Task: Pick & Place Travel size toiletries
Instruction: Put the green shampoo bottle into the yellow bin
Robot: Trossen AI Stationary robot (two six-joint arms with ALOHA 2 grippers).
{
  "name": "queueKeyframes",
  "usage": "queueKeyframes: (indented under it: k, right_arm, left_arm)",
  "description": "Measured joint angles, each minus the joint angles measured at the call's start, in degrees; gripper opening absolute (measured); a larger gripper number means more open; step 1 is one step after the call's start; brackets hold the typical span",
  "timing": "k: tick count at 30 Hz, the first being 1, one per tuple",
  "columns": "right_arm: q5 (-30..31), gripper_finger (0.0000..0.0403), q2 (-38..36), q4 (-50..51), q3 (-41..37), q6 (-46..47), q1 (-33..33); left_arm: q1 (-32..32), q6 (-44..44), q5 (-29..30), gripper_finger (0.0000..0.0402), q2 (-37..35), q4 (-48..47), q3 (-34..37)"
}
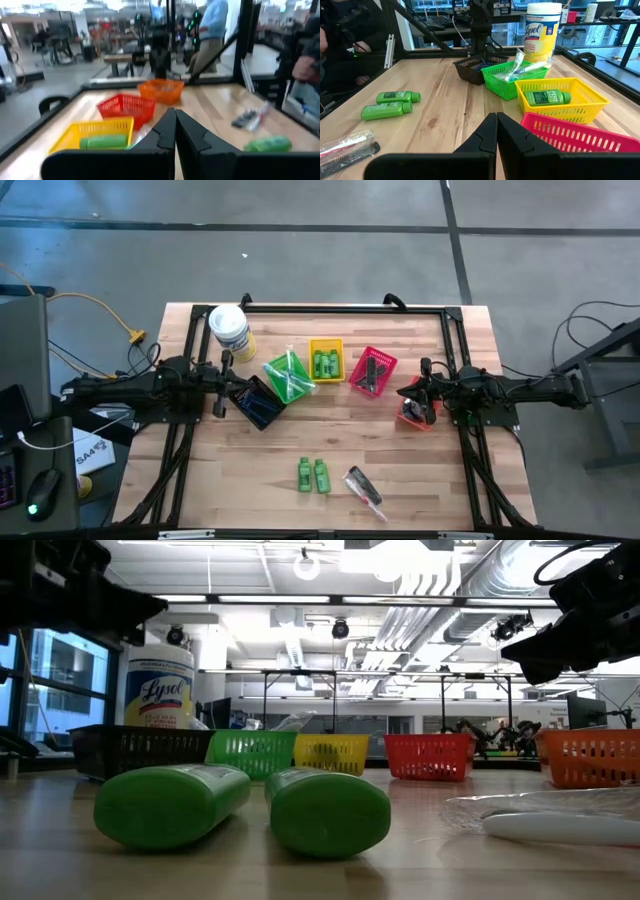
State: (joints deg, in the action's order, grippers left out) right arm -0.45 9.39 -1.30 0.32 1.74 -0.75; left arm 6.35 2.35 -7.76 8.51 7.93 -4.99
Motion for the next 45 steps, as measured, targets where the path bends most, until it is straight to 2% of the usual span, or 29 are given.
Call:
queueKeyframes:
  k: [5, 9, 14, 24, 30, 33, 37, 45]
  right_arm:
    - [0.0, 0.0002, 0.0, -0.1, 0.0, 0.0, 0.0]
    - [0.0, 0.0002, 0.0, -0.1, 0.0, -0.3, 0.0]
    - [0.0, 0.0002, 0.0, -0.1, 0.0, -1.4, 0.0]
    - [0.0, 0.0002, 0.4, 0.3, 0.0, -1.5, 0.0]
    - [0.0, 0.0002, 0.5, 0.4, 0.0, -2.1, 0.0]
    - [0.0, 0.0002, 0.5, 0.4, 0.0, -2.1, 0.0]
    - [0.0, 0.0002, 0.5, 0.4, 0.0, -2.1, 0.0]
    - [-0.1, 0.0002, 0.9, 0.5, 0.0, -2.0, 0.0]
  left_arm:
    - [0.0, -0.1, -0.7, 0.0, 8.8, 11.1, -0.1]
    - [0.0, -1.5, -4.1, 0.0, 17.4, 11.7, -2.7]
    - [-0.1, -4.2, -4.2, 0.0, 30.4, 13.1, -7.9]
    - [-8.7, 2.3, -3.7, 0.0, 55.0, 13.5, -24.3]
    - [-14.0, 5.0, -3.9, 0.0005, 67.1, 3.1, -38.1]
    - [-15.6, 4.9, -3.9, 0.0028, 72.0, -1.2, -44.8]
    - [-17.8, 7.7, -5.7, 0.0084, 77.8, -8.4, -52.1]
    - [-21.6, 12.8, -5.6, 0.0209, 86.0, -11.2, -58.6]
